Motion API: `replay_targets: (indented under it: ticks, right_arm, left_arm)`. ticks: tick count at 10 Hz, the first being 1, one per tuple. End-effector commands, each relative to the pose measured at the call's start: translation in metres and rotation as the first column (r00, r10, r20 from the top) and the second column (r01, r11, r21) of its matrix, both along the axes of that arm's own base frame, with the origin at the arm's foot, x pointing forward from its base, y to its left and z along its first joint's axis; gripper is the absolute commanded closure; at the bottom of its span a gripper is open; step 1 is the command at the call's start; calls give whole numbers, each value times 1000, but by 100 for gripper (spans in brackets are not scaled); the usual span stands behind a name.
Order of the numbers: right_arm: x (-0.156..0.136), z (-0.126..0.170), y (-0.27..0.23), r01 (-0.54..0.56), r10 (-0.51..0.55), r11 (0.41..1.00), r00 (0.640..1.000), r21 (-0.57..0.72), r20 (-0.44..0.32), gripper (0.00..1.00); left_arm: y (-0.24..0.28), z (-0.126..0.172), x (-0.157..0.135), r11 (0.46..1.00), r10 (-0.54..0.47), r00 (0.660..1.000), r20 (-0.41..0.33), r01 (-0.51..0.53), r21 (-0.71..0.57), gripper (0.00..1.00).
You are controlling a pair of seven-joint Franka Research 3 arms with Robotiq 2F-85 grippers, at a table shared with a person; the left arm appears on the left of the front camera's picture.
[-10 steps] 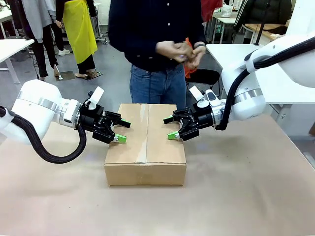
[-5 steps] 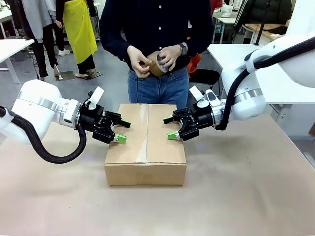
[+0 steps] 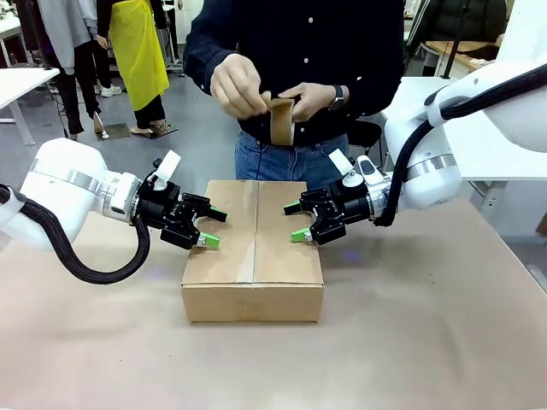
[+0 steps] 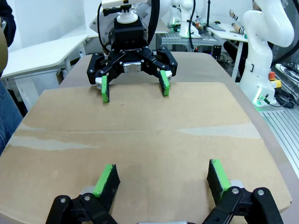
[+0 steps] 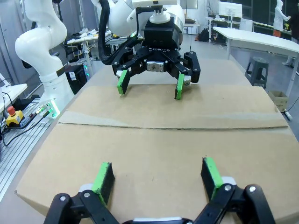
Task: Pack the gift set into the box.
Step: Press and hold the closed box until the human finishes sealing it.
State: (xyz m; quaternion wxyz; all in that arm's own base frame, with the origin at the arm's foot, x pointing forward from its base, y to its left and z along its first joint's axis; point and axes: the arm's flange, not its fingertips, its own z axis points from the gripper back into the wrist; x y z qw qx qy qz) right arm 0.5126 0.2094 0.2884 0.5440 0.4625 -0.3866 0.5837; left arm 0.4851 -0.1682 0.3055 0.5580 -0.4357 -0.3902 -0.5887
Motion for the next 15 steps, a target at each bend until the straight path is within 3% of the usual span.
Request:
replay_targets:
  ticks: [1,15]
  right_arm:
    - [-2,-2,0,5,-5,1000,1000,-8,-6,0]
    - [-2,-2,0,5,-5,1000,1000,-8,-6,0]
  left_arm:
    - [2,-1,-2,1000,5,1000,0,-5,7,0]
    - [2,-1,-2,1000,5,1000,0,-5,7,0]
